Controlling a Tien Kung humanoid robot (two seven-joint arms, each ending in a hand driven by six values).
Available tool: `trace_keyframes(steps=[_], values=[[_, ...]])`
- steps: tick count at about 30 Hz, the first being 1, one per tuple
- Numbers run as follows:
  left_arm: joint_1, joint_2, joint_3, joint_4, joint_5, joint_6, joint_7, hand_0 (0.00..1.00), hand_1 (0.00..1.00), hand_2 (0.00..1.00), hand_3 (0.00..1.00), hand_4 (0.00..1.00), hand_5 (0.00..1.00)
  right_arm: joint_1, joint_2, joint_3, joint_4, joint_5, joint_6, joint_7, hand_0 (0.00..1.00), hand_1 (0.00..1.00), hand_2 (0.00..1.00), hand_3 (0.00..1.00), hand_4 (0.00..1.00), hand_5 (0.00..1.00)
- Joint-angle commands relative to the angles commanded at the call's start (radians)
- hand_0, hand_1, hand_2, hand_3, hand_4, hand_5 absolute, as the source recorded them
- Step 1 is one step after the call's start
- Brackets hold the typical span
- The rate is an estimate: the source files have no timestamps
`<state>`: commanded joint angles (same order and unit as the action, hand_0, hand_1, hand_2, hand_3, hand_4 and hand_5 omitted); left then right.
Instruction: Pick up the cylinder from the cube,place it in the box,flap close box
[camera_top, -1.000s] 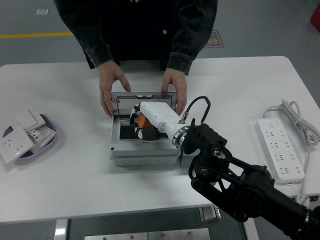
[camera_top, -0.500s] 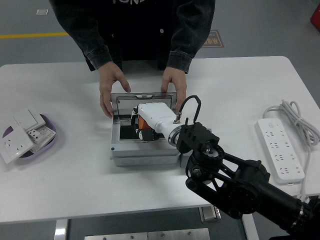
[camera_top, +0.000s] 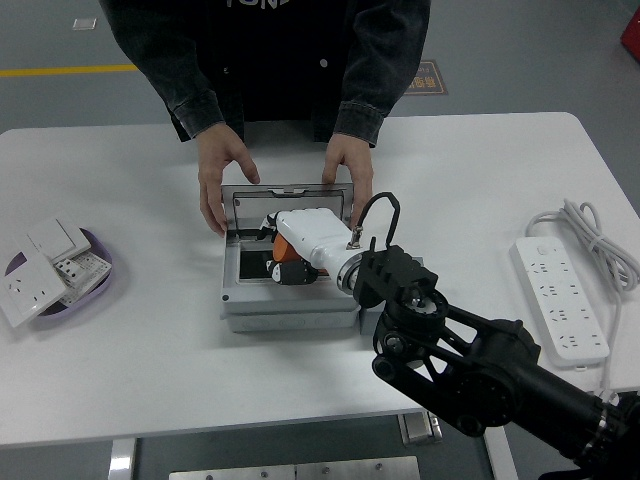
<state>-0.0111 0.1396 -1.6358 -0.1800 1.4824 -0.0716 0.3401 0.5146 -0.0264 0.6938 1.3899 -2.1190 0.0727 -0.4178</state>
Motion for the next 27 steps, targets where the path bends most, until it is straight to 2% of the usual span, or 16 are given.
trace_keyframes(steps=[5, 6, 7, 12, 17, 21, 23, 24, 27], values=[[0.000, -0.001, 0.002, 0.000, 0.000, -0.001, -0.002, 0.638, 0.664, 0.576, 0.642, 0.730, 0.282, -0.003, 0.000, 0.000, -0.002, 0.014, -0.007, 0.012, 0.785, 0.687, 0.706, 0.739, 0.729, 0.413], [0.000, -0.002, 0.002, 0.000, 0.000, -0.001, -0.002, 0.638, 0.664, 0.576, 0.642, 0.729, 0.282, -0.004, -0.001, 0.000, -0.002, 0.018, -0.008, 0.015, 0.807, 0.692, 0.717, 0.792, 0.811, 0.420], [0.000, -0.002, 0.003, 0.000, -0.001, -0.001, -0.002, 0.638, 0.664, 0.576, 0.642, 0.729, 0.282, -0.006, -0.001, -0.001, -0.002, 0.028, -0.011, 0.019, 0.807, 0.692, 0.717, 0.792, 0.811, 0.420], [0.001, -0.003, 0.009, 0.000, -0.009, -0.001, -0.007, 0.638, 0.663, 0.576, 0.642, 0.729, 0.282, -0.030, -0.019, 0.006, 0.011, 0.154, -0.065, 0.093, 0.803, 0.692, 0.717, 0.798, 0.816, 0.397], [0.005, -0.006, 0.021, 0.000, -0.020, -0.002, -0.013, 0.638, 0.663, 0.576, 0.642, 0.729, 0.282, -0.042, -0.079, 0.039, 0.091, 0.339, -0.131, 0.203, 0.803, 0.692, 0.717, 0.798, 0.816, 0.397], [0.006, -0.006, 0.022, 0.000, -0.019, -0.003, -0.015, 0.638, 0.664, 0.575, 0.642, 0.729, 0.281, 0.005, -0.138, 0.086, 0.148, 0.469, -0.169, 0.258, 0.799, 0.692, 0.717, 0.797, 0.793, 0.375], [0.005, -0.005, 0.021, 0.000, -0.017, -0.003, -0.016, 0.638, 0.664, 0.575, 0.642, 0.729, 0.281, 0.036, -0.159, 0.102, 0.139, 0.516, -0.177, 0.260, 0.799, 0.692, 0.717, 0.797, 0.793, 0.375], [0.004, -0.004, 0.021, 0.000, -0.015, -0.003, -0.016, 0.639, 0.663, 0.576, 0.642, 0.729, 0.282, 0.054, -0.169, 0.107, 0.126, 0.540, -0.178, 0.258, 0.733, 0.642, 0.685, 0.733, 0.776, 0.406], [0.002, -0.003, 0.019, 0.000, -0.012, -0.004, -0.017, 0.639, 0.663, 0.576, 0.642, 0.729, 0.282, 0.105, -0.188, 0.108, 0.075, 0.587, -0.176, 0.248, 0.733, 0.642, 0.685, 0.733, 0.776, 0.406]])
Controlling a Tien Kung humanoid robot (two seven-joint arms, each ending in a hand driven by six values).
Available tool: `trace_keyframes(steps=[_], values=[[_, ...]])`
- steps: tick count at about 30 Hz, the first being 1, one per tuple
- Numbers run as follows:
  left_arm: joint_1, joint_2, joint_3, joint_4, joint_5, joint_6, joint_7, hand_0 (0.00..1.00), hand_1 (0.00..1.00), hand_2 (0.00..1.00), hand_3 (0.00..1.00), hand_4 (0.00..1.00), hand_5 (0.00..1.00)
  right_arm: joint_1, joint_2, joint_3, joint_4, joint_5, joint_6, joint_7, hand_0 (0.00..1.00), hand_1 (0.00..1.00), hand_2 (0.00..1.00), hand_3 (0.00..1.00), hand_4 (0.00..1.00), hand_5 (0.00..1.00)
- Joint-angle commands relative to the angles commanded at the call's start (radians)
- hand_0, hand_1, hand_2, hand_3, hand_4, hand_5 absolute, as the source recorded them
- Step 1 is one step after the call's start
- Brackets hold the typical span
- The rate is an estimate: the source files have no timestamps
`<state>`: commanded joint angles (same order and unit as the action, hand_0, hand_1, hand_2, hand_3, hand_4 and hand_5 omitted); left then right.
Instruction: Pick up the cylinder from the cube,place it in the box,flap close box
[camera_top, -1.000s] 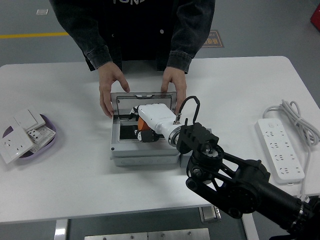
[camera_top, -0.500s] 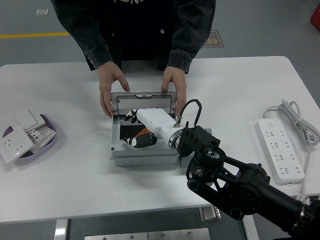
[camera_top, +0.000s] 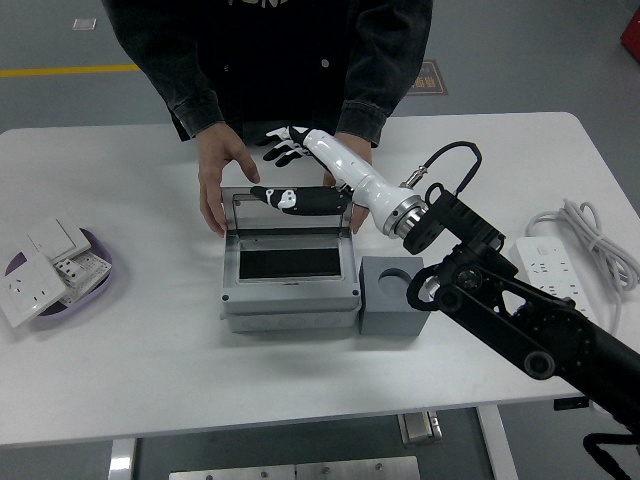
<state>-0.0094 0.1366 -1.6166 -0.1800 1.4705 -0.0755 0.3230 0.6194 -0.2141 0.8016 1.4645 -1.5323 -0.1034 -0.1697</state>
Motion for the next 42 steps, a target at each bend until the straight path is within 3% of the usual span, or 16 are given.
trace_keyframes(steps=[9, 12, 24, 35, 42], values=[[-0.006, -0.001, 0.005, 0.000, -0.001, -0.002, -0.005, 0.638, 0.664, 0.575, 0.642, 0.728, 0.281, 0.115, -0.019, -0.073, -0.183, 0.005, 0.020, -0.022, 0.681, 0.616, 0.664, 0.716, 0.754, 0.397], [-0.006, -0.001, 0.010, 0.000, -0.006, -0.002, -0.009, 0.638, 0.664, 0.575, 0.642, 0.728, 0.281, 0.120, -0.030, -0.094, -0.189, -0.026, 0.027, -0.036, 0.681, 0.616, 0.664, 0.716, 0.754, 0.397], [-0.006, -0.002, 0.009, 0.000, -0.003, -0.003, -0.011, 0.638, 0.664, 0.576, 0.642, 0.728, 0.281, 0.093, -0.088, -0.191, -0.038, -0.105, 0.043, -0.087, 0.680, 0.612, 0.644, 0.718, 0.746, 0.391], [-0.014, 0.001, 0.003, 0.000, 0.048, -0.016, -0.006, 0.638, 0.664, 0.575, 0.642, 0.729, 0.279, 0.050, -0.154, -0.224, 0.116, -0.113, 0.025, -0.105, 0.661, 0.610, 0.647, 0.717, 0.745, 0.395], [-0.014, 0.002, 0.010, 0.000, 0.036, -0.015, -0.012, 0.638, 0.663, 0.575, 0.642, 0.729, 0.280, 0.009, -0.170, -0.277, 0.113, 0.029, -0.030, -0.024, 0.652, 0.607, 0.643, 0.715, 0.723, 0.375]])
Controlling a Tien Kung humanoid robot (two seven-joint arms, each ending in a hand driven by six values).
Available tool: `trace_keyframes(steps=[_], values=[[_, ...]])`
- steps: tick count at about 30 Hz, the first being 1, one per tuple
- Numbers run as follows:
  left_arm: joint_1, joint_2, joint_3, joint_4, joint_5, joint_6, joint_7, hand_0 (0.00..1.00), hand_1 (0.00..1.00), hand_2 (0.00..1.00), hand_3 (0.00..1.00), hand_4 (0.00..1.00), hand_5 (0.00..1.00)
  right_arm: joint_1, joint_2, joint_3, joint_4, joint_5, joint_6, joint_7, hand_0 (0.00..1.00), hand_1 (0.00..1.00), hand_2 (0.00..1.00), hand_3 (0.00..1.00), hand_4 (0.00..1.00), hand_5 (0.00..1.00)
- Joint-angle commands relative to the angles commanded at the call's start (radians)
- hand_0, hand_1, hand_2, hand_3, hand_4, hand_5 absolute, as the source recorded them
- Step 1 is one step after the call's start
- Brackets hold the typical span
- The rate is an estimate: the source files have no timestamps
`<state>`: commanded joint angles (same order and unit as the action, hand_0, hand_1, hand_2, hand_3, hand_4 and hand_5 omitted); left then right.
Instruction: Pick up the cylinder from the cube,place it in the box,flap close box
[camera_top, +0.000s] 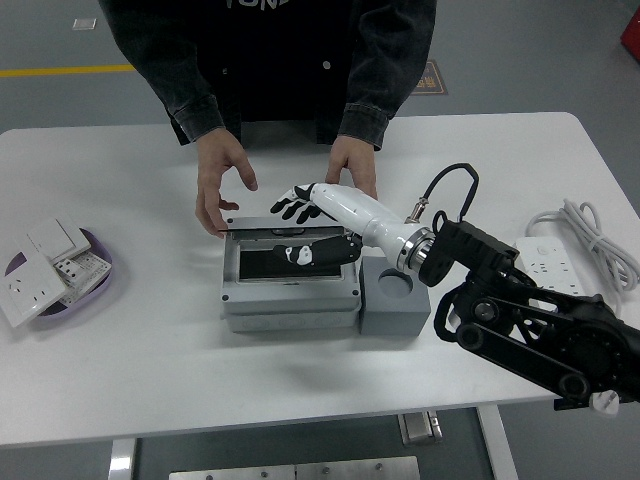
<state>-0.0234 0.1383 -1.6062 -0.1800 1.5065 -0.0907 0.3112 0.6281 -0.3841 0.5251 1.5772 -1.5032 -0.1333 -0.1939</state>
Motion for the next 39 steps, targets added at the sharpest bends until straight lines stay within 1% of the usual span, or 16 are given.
trace_keyframes(steps=[2, 3, 7, 9, 12, 16, 20, 22, 26, 27, 29, 31, 32, 33, 38, 39], values=[[0.000, 0.000, 0.000, 0.000, -0.003, 0.001, -0.001, 0.638, 0.663, 0.575, 0.642, 0.729, 0.280, -0.015, 0.000, -0.013, -0.010, 0.055, -0.014, 0.035, 0.652, 0.607, 0.643, 0.715, 0.723, 0.375], [0.000, 0.000, 0.000, 0.000, -0.004, 0.001, -0.001, 0.638, 0.663, 0.575, 0.641, 0.728, 0.280, -0.022, 0.000, -0.015, -0.013, 0.084, -0.021, 0.048, 0.598, 0.600, 0.643, 0.709, 0.469, 0.212], [0.002, 0.000, 0.000, 0.000, -0.006, 0.002, -0.002, 0.638, 0.663, 0.575, 0.641, 0.728, 0.280, -0.044, -0.001, 0.002, -0.017, 0.169, -0.035, 0.076, 0.598, 0.600, 0.643, 0.709, 0.469, 0.212], [0.002, -0.001, 0.000, 0.000, -0.009, 0.002, -0.002, 0.638, 0.663, 0.575, 0.641, 0.729, 0.280, -0.053, -0.003, 0.018, -0.018, 0.181, -0.035, 0.079, 0.570, 0.604, 0.645, 0.710, 0.437, 0.247], [0.003, -0.002, 0.002, 0.000, -0.013, 0.003, -0.003, 0.638, 0.663, 0.575, 0.641, 0.729, 0.280, -0.073, -0.011, 0.058, -0.013, 0.167, -0.025, 0.075, 0.570, 0.604, 0.645, 0.710, 0.437, 0.247], [0.005, -0.003, 0.008, 0.000, -0.025, 0.005, -0.003, 0.638, 0.662, 0.575, 0.641, 0.729, 0.280, -0.136, -0.034, 0.164, 0.027, 0.090, -0.011, 0.061, 0.569, 0.602, 0.642, 0.711, 0.448, 0.269], [0.012, -0.003, 0.014, 0.000, -0.038, 0.007, -0.003, 0.638, 0.662, 0.575, 0.641, 0.729, 0.280, -0.220, -0.043, 0.299, 0.071, 0.053, -0.005, 0.091, 0.569, 0.602, 0.642, 0.711, 0.448, 0.269], [0.019, -0.002, 0.019, 0.000, -0.048, 0.008, -0.003, 0.638, 0.663, 0.575, 0.641, 0.729, 0.280, -0.271, -0.028, 0.380, 0.083, 0.074, -0.001, 0.130, 0.574, 0.597, 0.641, 0.707, 0.475, 0.287], [0.037, -0.006, 0.033, 0.000, -0.073, 0.012, -0.003, 0.638, 0.663, 0.575, 0.641, 0.729, 0.280, -0.372, 0.042, 0.527, 0.090, 0.148, 0.010, 0.210, 0.574, 0.597, 0.641, 0.707, 0.475, 0.287], [0.043, -0.008, 0.038, 0.000, -0.082, 0.013, -0.003, 0.638, 0.663, 0.575, 0.640, 0.729, 0.279, -0.400, 0.064, 0.569, 0.089, 0.169, 0.019, 0.232, 0.571, 0.588, 0.637, 0.700, 0.511, 0.294], [0.055, -0.014, 0.050, 0.000, -0.101, 0.015, -0.004, 0.638, 0.663, 0.575, 0.640, 0.729, 0.279, -0.452, 0.106, 0.644, 0.081, 0.212, 0.037, 0.275, 0.571, 0.588, 0.637, 0.700, 0.511, 0.294], [0.064, -0.018, 0.059, 0.000, -0.115, 0.017, -0.005, 0.638, 0.663, 0.575, 0.640, 0.729, 0.279, -0.493, 0.134, 0.704, 0.068, 0.245, 0.051, 0.309, 0.571, 0.588, 0.637, 0.700, 0.511, 0.294], [0.069, -0.019, 0.062, 0.000, -0.120, 0.017, -0.005, 0.638, 0.663, 0.575, 0.640, 0.729, 0.279, -0.515, 0.143, 0.734, 0.057, 0.260, 0.059, 0.326, 0.571, 0.588, 0.637, 0.700, 0.511, 0.294], [0.072, -0.020, 0.063, 0.000, -0.122, 0.018, -0.005, 0.638, 0.663, 0.575, 0.640, 0.729, 0.279, -0.532, 0.149, 0.758, 0.050, 0.271, 0.064, 0.337, 0.604, 0.613, 0.646, 0.693, 0.639, 0.322], [0.074, -0.018, 0.057, 0.000, -0.118, 0.017, -0.007, 0.638, 0.663, 0.575, 0.640, 0.729, 0.279, -0.561, 0.166, 0.861, -0.006, 0.333, 0.084, 0.387, 0.604, 0.613, 0.646, 0.693, 0.639, 0.322], [0.073, -0.017, 0.057, 0.000, -0.118, 0.017, -0.008, 0.638, 0.663, 0.575, 0.640, 0.728, 0.279, -0.562, 0.169, 0.871, -0.014, 0.345, 0.086, 0.395, 0.637, 0.650, 0.665, 0.692, 0.737, 0.316]])
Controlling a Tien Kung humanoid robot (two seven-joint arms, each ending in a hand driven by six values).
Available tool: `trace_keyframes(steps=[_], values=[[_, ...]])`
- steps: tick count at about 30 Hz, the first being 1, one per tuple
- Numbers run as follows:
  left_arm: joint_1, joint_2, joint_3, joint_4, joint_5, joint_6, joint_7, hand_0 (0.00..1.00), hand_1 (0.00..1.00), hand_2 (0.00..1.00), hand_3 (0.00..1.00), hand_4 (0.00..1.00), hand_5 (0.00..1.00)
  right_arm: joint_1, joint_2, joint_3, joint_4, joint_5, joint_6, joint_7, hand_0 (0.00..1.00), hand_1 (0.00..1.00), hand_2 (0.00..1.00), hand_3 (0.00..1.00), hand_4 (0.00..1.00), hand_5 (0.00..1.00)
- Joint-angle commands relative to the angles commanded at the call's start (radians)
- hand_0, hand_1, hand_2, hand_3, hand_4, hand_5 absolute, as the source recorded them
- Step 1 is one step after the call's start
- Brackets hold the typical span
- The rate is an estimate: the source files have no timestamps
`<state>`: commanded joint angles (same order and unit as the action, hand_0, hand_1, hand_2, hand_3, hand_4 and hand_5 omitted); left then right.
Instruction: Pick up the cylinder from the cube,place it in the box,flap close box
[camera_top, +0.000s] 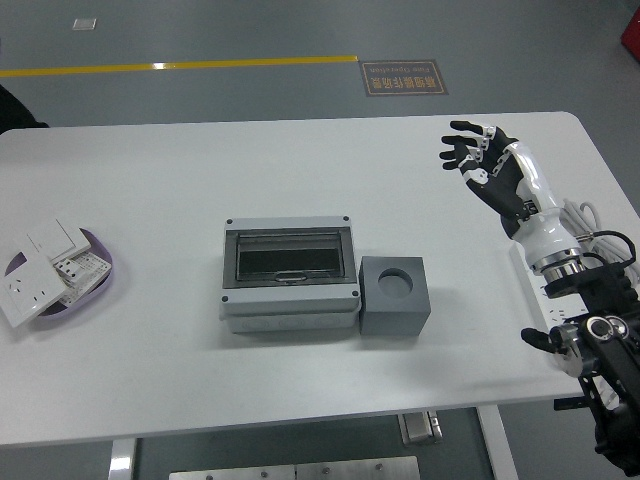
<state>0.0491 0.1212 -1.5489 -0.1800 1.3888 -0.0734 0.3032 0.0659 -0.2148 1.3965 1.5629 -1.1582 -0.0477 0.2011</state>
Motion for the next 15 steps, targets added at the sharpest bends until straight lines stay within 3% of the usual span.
trace_keyframes(steps=[15], values=[[-0.012, 0.012, -0.016, 0.000, 0.036, -0.006, 0.002, 0.638, 0.663, 0.575, 0.639, 0.728, 0.280, -0.008, 0.036, -0.024, -0.092, 0.091, 0.003, 0.049, 0.702, 0.663, 0.642, 0.659, 0.763, 0.298]])
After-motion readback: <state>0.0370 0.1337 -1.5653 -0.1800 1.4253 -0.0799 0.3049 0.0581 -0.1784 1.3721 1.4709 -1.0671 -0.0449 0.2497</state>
